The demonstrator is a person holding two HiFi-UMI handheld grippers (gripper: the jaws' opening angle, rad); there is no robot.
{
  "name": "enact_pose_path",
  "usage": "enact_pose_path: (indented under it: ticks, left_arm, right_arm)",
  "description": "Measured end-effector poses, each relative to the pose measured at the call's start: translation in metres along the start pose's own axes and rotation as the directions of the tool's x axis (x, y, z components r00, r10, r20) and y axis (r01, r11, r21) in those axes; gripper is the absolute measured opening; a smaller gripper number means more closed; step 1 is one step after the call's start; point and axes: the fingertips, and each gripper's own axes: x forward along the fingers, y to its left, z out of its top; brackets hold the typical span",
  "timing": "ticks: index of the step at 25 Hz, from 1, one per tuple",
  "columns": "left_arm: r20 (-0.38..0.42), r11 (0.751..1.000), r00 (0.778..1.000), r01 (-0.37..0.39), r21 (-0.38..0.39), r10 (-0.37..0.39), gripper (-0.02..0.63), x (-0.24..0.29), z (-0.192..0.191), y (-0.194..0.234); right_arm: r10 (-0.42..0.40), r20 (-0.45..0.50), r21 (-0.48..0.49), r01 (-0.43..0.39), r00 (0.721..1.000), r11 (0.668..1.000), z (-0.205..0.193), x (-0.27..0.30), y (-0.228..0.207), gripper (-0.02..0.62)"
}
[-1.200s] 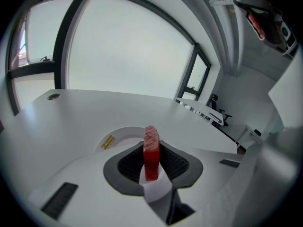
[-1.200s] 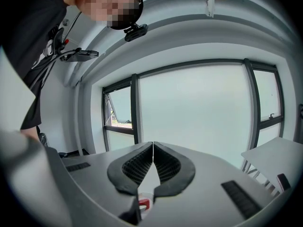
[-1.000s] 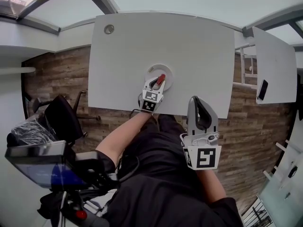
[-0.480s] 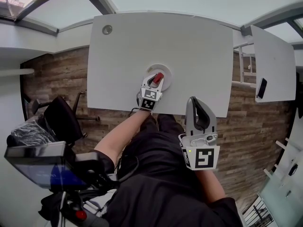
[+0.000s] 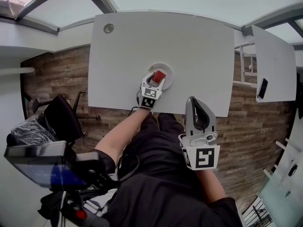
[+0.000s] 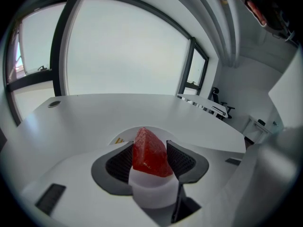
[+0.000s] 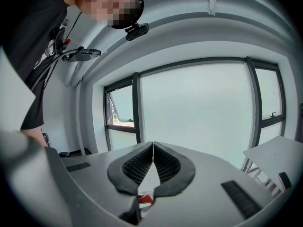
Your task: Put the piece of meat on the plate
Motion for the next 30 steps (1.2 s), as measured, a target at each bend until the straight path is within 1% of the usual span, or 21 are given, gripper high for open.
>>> enact_pose_path:
  ticks: [3,7,14,18,21,24,26,30]
  left_arm:
    - [-0.01,1.0,1.0,-0.009,0.008,0.009,0.225,0.002,0.0,0.003]
    - [-0.007,1.0,1.0,0.009,0.029,-0.009,0.227,0.004,-0.002,-0.004]
    - [0.019,0.999,1.0,0.002,0.04,-0.003,0.228,-0.003,0.004,0.001]
    - [0.027,1.0,1.0,-0.005,0.029,0.004,0.229,-0.008,0.005,0.0]
    - [0.038,1.0,0.999,-0.001,0.025,0.0,0.227,-0.015,0.013,-0.001]
    - [0.072,1.0,0.997,0.012,0.024,-0.014,0.227,-0.023,0.016,-0.008]
    - [0.098,1.0,0.995,0.009,0.022,-0.011,0.227,-0.038,0.018,-0.013]
    - [0.147,1.0,0.989,0.017,-0.025,-0.013,0.225,-0.072,0.031,-0.025]
  right_arm:
    - [0.003,-0.007,0.009,-0.003,1.0,1.0,-0.002,0.002,-0.001,0.008]
    - [0.008,-0.006,0.007,-0.008,1.0,1.0,-0.003,-0.002,0.001,0.008]
    - [0.0,0.001,0.014,0.0,1.0,1.0,-0.003,0.0,-0.001,0.008]
    - [0.008,0.008,0.025,-0.008,1.0,1.0,-0.004,0.0,0.0,0.008]
    - [0.018,0.014,0.026,-0.018,1.0,1.0,-0.005,0.004,-0.001,0.008]
    - [0.011,0.024,0.026,-0.012,1.0,1.0,-0.005,0.001,-0.003,0.008]
    - [0.004,0.035,0.024,-0.005,0.999,1.0,-0.002,-0.008,0.0,0.008]
    - [-0.002,0.053,0.017,0.001,0.999,1.0,0.003,-0.024,0.01,0.008]
